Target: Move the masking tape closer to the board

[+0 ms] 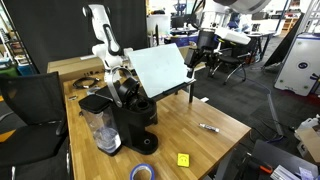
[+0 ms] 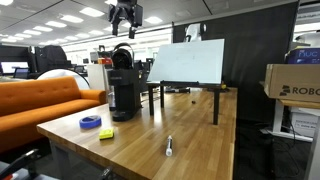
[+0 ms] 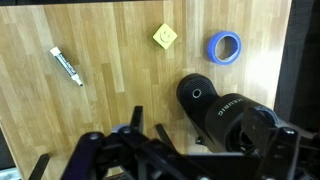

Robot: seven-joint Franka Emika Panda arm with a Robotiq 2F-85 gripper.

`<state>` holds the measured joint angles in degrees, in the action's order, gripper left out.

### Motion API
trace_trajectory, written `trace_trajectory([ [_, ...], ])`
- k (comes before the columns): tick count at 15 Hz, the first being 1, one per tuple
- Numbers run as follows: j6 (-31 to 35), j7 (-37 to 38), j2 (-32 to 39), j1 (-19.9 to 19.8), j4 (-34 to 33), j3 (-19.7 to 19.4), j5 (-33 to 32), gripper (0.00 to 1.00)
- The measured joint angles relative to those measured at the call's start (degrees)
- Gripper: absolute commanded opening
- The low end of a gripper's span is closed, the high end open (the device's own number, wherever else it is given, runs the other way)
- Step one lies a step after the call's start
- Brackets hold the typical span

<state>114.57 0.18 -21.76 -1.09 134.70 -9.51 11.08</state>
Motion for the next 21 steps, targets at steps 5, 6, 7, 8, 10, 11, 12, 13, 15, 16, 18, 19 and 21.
trace_trajectory([
  [5, 0.0, 0.0, 0.0, 0.0, 0.0, 0.0, 0.0, 1.00],
  [6, 0.0, 0.0, 0.0, 0.0, 0.0, 0.0, 0.0, 1.00],
  [7, 0.0, 0.0, 0.0, 0.0, 0.0, 0.0, 0.0, 1.00],
  [8, 0.0, 0.0, 0.0, 0.0, 0.0, 0.0, 0.0, 1.00],
  [10, 0.0, 0.0, 0.0, 0.0, 0.0, 0.0, 0.0, 1.00],
  [11, 0.0, 0.0, 0.0, 0.0, 0.0, 0.1, 0.0, 1.00],
  [12, 0.0, 0.0, 0.0, -0.1, 0.1, 0.3, 0.0, 1.00],
  [13, 0.0, 0.0, 0.0, 0.0, 0.4, 0.5, 0.0, 1.00],
  [15, 0.2, 0.0, 0.1, 0.1, 1.6, 1.7, 0.1, 1.00],
  [16, 0.6, 0.1, 0.2, 0.2, 2.2, 2.5, 0.2, 1.00],
  [18, 2.5, 0.4, 0.5, 0.6, 3.8, 4.1, 0.9, 1.00],
  [19, 3.6, 0.5, 0.7, 1.0, 4.5, 4.9, 1.3, 1.00],
  [21, 6.1, 0.6, 1.2, 1.9, 5.7, 6.4, 2.2, 1.00],
])
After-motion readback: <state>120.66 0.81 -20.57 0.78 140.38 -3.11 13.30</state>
